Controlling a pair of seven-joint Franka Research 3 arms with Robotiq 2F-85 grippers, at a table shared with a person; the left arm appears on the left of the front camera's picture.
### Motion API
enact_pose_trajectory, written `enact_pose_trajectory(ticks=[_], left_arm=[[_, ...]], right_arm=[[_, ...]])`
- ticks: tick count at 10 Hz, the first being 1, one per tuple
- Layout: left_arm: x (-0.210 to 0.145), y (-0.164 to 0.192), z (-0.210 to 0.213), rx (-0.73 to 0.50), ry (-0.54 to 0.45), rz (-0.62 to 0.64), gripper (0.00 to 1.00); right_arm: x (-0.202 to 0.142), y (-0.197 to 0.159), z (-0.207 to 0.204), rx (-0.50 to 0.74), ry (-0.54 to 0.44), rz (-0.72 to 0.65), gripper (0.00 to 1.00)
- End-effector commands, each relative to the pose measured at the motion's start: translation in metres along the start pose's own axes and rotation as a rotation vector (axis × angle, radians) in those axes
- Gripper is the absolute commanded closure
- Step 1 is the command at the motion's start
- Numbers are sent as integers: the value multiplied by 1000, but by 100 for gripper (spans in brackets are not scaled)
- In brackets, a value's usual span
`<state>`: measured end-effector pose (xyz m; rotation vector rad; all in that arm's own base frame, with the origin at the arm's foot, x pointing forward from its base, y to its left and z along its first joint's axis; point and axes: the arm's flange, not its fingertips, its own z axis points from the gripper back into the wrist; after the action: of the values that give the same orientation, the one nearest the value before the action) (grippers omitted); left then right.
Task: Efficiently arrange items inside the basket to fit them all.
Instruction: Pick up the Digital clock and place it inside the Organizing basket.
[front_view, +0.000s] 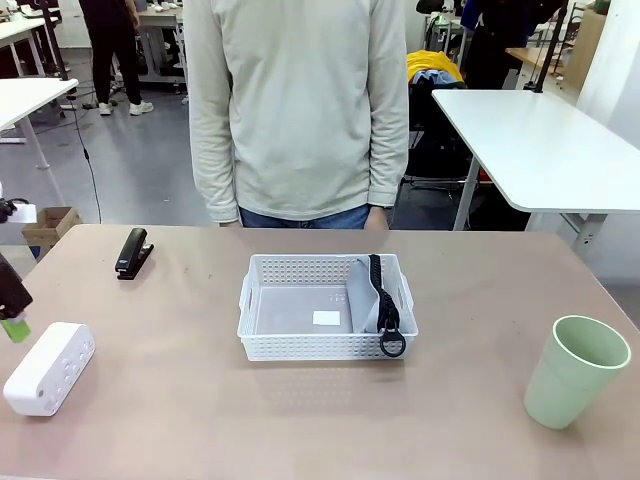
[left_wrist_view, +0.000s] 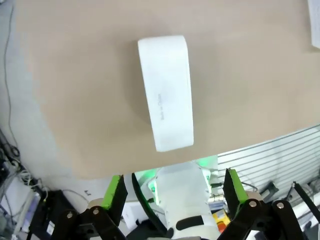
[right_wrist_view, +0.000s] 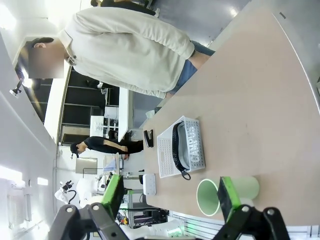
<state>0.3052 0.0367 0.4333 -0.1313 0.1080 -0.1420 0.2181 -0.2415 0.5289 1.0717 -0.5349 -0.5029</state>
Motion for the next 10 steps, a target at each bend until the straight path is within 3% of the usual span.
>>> enact_pose_trajectory(ticks=[1,2,4,6,10], left_arm=[[-9,-15,-59,-26,72,-36,0],[-6,-19,-67,7,72,-18,0],[0,-33,-88,1,177,-14,0],[3,-37,-106,22,173,44,0],[12,-24,-139,54,51,264,0]], right_arm=[[1,0,0,28,-9,29,0],[1,0,0,28,-9,29,0],[1,0,0,28,-9,29,0],[1,0,0,28,-9,29,0],[1,0,0,28,-9,29,0]])
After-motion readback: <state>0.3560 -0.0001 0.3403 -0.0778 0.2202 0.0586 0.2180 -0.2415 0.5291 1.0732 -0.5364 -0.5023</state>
